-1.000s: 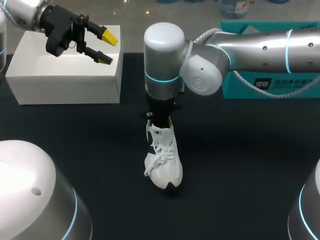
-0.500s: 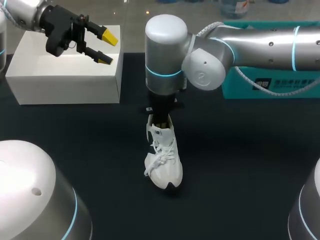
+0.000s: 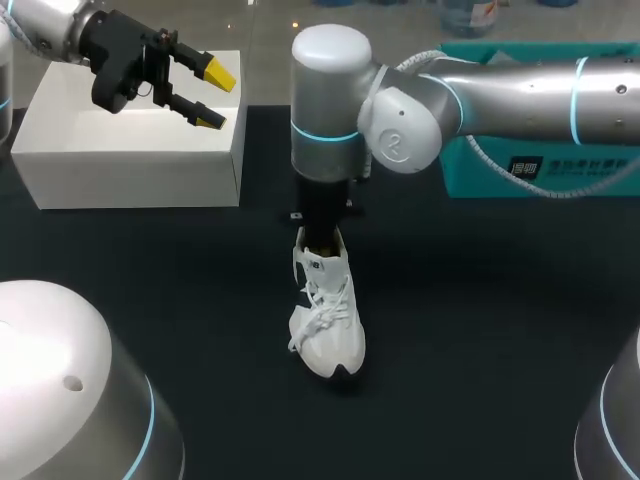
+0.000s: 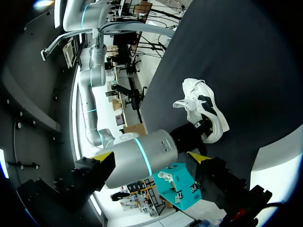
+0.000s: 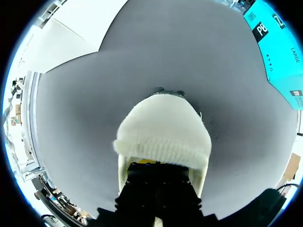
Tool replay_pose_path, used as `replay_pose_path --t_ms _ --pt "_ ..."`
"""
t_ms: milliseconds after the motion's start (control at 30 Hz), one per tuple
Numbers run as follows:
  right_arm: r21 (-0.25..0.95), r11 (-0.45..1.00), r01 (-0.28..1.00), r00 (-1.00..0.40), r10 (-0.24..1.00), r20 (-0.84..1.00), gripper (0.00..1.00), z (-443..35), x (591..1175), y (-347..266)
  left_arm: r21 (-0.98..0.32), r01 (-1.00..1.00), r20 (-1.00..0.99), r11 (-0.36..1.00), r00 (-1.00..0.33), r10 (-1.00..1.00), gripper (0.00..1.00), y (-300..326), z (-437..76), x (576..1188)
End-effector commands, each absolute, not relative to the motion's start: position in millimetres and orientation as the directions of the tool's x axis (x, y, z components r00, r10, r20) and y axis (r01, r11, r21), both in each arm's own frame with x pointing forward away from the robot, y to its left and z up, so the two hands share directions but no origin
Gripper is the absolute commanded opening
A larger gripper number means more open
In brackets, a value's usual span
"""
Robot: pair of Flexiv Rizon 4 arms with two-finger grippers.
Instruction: Take the shoe out of the shoebox, open the shoe tongue, remove and reinsert the insole, then place the shoe into the shoebox
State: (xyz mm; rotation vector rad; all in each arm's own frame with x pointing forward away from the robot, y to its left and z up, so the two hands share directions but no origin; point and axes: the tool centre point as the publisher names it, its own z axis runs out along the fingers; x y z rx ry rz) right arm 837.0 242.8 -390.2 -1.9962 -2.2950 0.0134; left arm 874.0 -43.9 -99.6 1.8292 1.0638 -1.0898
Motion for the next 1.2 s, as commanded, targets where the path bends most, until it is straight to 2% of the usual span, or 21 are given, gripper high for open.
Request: replay_pose_path --t_ms 33,300,767,800,833,867,900,933,967,1000,1200 --pt "-0.102 0.142 0.985 -0.136 0.989 0.062 0.00 -366.0 837.8 238.4 0.177 0.907 -0.914 -0.383 0.296 0.278 1.00 -43.6 -99.2 874.8" --pt "-0.207 0.129 0.970 -0.121 0.991 0.051 0.00 -348.3 835.8 233.7 0.177 0.907 -0.914 -0.383 0.296 0.278 1.00 -43.6 -99.2 874.8" --pt "-0.287 0.110 0.952 -0.096 0.993 0.063 0.00 -342.1 814.7 239.3 0.177 0.907 -0.914 -0.383 0.296 0.278 1.00 -43.6 -99.2 874.8" --pt "-0.292 0.109 0.950 -0.094 0.993 0.066 0.07 -341.8 813.3 239.3 0.177 0.907 -0.914 -0.383 0.296 0.278 1.00 -43.6 -99.2 874.8" --pt "-0.293 0.109 0.950 -0.093 0.993 0.067 0.31 -341.5 812.0 239.2 0.177 0.907 -0.914 -0.383 0.296 0.278 1.00 -43.6 -99.2 874.8" --pt "-0.301 0.106 0.948 -0.089 0.994 0.070 0.42 -341.0 810.9 239.4 0.177 0.907 -0.914 -0.383 0.296 0.278 1.00 -43.6 -99.2 874.8" --pt "-0.303 0.107 0.947 -0.089 0.993 0.072 0.47 -340.9 809.6 239.9 0.177 0.907 -0.914 -0.383 0.296 0.278 1.00 -43.6 -99.2 874.8" --pt "-0.309 0.109 0.945 -0.091 0.993 0.070 0.65 -340.7 808.4 240.2 0.177 0.907 -0.914 -0.383 0.296 0.278 1.00 -43.6 -99.2 874.8" --pt "-0.310 0.109 0.945 -0.091 0.993 0.071 0.88 -340.5 807.0 240.7 0.177 0.907 -0.914 -0.383 0.296 0.278 1.00 -43.6 -99.2 874.8" --pt "-0.310 0.109 0.944 -0.091 0.993 0.073 1.00 -340.2 806.1 241.0 0.177 0.907 -0.914 -0.383 0.296 0.278 1.00 -43.6 -99.2 874.8" --pt "-0.320 0.110 0.941 -0.087 0.993 0.086 1.00 -343.1 802.9 240.4 0.177 0.907 -0.914 -0.383 0.296 0.278 1.00 -43.6 -99.2 874.8"
